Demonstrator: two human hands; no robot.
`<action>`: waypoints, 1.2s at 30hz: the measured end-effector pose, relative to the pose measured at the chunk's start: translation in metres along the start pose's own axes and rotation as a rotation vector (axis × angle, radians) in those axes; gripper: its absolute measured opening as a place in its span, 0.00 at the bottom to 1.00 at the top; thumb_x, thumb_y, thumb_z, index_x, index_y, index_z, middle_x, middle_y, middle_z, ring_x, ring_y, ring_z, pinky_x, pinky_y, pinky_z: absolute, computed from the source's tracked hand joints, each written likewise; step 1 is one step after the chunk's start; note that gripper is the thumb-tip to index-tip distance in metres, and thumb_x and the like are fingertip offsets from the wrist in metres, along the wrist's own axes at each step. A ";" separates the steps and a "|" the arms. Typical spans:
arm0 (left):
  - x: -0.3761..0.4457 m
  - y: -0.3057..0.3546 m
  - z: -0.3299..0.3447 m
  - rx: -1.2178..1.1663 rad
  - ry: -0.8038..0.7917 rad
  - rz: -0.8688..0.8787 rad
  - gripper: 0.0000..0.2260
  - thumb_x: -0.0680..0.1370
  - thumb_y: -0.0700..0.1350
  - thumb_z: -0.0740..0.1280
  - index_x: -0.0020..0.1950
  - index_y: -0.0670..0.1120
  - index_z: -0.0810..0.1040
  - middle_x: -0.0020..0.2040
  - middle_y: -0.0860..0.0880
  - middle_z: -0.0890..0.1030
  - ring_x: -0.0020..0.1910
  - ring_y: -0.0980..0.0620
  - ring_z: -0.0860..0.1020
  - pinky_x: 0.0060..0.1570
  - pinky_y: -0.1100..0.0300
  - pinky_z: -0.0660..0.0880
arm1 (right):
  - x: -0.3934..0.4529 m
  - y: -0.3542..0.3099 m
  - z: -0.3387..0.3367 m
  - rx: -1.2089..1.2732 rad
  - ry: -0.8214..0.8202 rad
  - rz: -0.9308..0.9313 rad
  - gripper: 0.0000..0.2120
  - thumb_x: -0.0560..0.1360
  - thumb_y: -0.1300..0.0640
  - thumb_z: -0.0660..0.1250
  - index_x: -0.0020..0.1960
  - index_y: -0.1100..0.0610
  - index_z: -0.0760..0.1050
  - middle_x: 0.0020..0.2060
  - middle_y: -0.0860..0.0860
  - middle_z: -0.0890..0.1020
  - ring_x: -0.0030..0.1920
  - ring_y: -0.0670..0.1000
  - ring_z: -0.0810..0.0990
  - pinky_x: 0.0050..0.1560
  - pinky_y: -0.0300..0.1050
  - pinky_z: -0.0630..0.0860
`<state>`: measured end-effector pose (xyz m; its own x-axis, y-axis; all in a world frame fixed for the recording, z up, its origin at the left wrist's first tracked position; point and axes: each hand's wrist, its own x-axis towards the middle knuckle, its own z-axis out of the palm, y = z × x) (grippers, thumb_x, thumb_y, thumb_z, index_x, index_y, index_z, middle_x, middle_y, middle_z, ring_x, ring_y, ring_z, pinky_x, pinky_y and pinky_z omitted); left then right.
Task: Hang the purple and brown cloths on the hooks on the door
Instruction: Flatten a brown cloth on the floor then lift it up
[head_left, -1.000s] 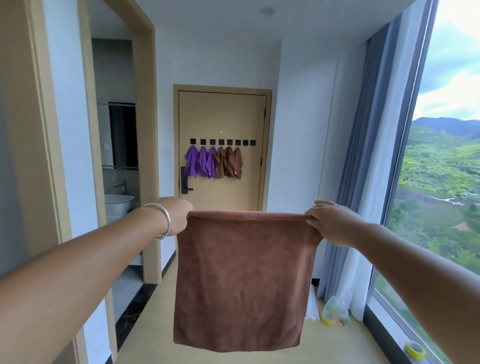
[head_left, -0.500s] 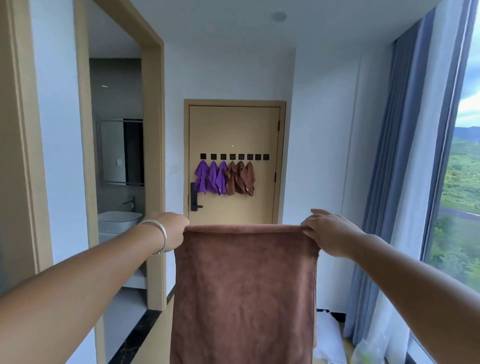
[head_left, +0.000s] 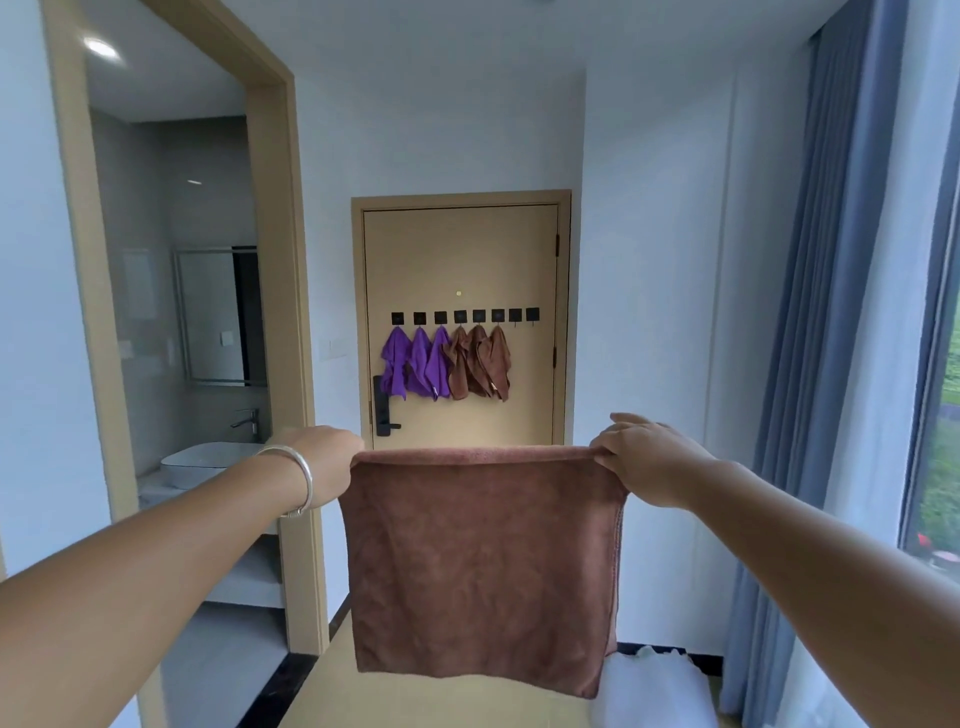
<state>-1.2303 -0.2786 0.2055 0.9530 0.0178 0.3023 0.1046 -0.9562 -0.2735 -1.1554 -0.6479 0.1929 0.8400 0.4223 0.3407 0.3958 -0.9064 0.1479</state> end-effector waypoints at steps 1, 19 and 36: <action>0.012 -0.001 0.004 0.004 -0.002 0.003 0.11 0.76 0.38 0.54 0.38 0.52 0.69 0.36 0.53 0.73 0.35 0.53 0.72 0.33 0.60 0.65 | 0.010 0.003 0.004 0.000 -0.005 0.003 0.18 0.83 0.47 0.50 0.63 0.48 0.75 0.64 0.44 0.76 0.75 0.48 0.58 0.73 0.49 0.59; 0.282 -0.079 0.131 -0.056 0.079 0.084 0.11 0.75 0.39 0.54 0.42 0.52 0.72 0.38 0.52 0.77 0.33 0.53 0.72 0.29 0.60 0.62 | 0.256 0.013 0.091 0.019 0.013 0.063 0.17 0.83 0.49 0.50 0.62 0.45 0.76 0.63 0.41 0.76 0.74 0.47 0.58 0.70 0.47 0.60; 0.488 -0.058 0.205 -0.028 0.036 0.125 0.09 0.75 0.37 0.55 0.46 0.47 0.71 0.36 0.51 0.69 0.37 0.49 0.71 0.36 0.59 0.65 | 0.446 0.092 0.193 0.039 -0.050 0.091 0.18 0.83 0.48 0.49 0.60 0.48 0.77 0.59 0.42 0.77 0.74 0.45 0.58 0.70 0.46 0.62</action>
<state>-0.7130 -0.1550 0.1818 0.9473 -0.1119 0.3001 -0.0228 -0.9581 -0.2854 -0.6723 -0.5405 0.1790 0.8901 0.3395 0.3040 0.3304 -0.9402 0.0824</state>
